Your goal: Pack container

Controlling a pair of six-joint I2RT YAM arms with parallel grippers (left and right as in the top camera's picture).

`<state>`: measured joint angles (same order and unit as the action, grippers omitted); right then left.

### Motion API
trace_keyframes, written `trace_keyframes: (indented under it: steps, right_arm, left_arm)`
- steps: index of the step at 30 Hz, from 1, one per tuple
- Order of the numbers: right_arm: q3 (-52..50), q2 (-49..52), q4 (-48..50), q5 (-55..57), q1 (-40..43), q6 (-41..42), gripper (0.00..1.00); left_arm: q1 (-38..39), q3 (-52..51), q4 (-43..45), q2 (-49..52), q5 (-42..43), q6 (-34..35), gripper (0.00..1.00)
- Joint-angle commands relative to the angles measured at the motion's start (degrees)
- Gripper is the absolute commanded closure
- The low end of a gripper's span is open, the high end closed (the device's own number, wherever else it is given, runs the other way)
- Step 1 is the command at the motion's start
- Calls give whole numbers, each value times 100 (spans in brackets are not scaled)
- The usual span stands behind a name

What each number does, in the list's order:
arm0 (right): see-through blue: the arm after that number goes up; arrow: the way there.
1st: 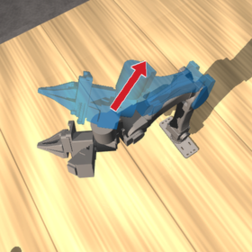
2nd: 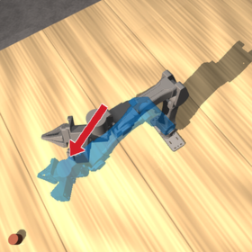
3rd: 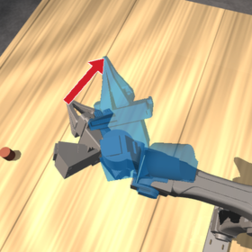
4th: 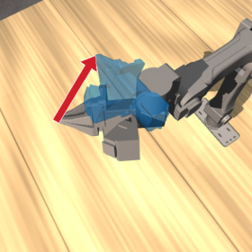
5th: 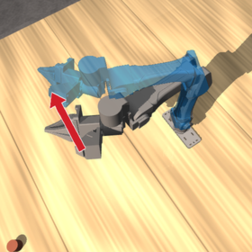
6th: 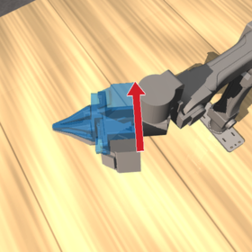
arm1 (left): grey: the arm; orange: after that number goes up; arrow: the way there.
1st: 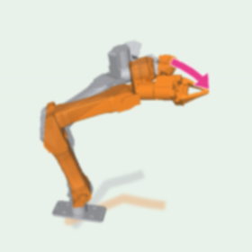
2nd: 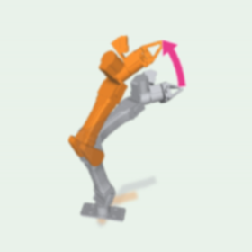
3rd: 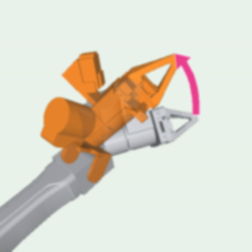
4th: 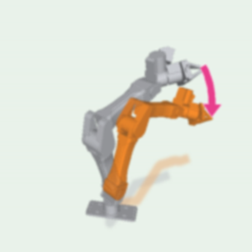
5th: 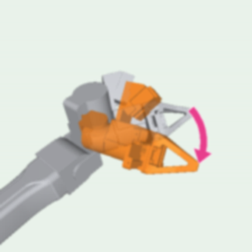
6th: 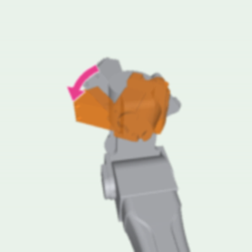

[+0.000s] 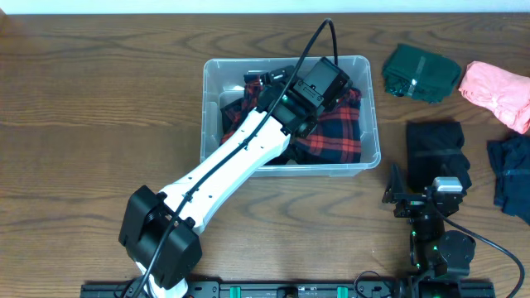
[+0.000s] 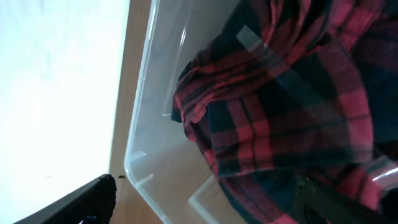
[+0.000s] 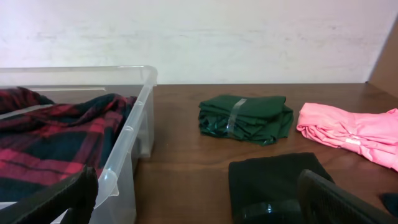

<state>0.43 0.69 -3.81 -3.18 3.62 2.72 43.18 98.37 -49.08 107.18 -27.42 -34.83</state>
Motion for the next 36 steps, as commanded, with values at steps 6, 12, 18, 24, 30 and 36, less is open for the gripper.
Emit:
trace_keyframes:
  steps: [6, 12, 18, 24, 30, 36]
  right_arm:
    - [-11, -39, -22, -7, -70, -63, 1]
    - [-11, -42, -22, -7, -70, -63, 1]
    - [-11, -39, -22, -7, -70, -63, 1]
    - [-11, -39, -22, -7, -70, -63, 1]
    - [-11, -39, -22, -7, -70, -63, 1]
    - [-11, -39, -22, -7, -70, -63, 1]
  left_arm:
    - [-11, 96, -103, -118, 555, 2514, 23]
    - [-243, -35, -122, 70, 944, 3497, 89]
    - [-603, -184, -205, 507, 1926, 4297, 94]
    - [-706, -184, -280, 1051, 2597, 4616, 94]
    - [-717, -142, -282, 1095, 2599, 4763, 94]
    - [-835, 496, -654, 800, 2594, 4754, 94]
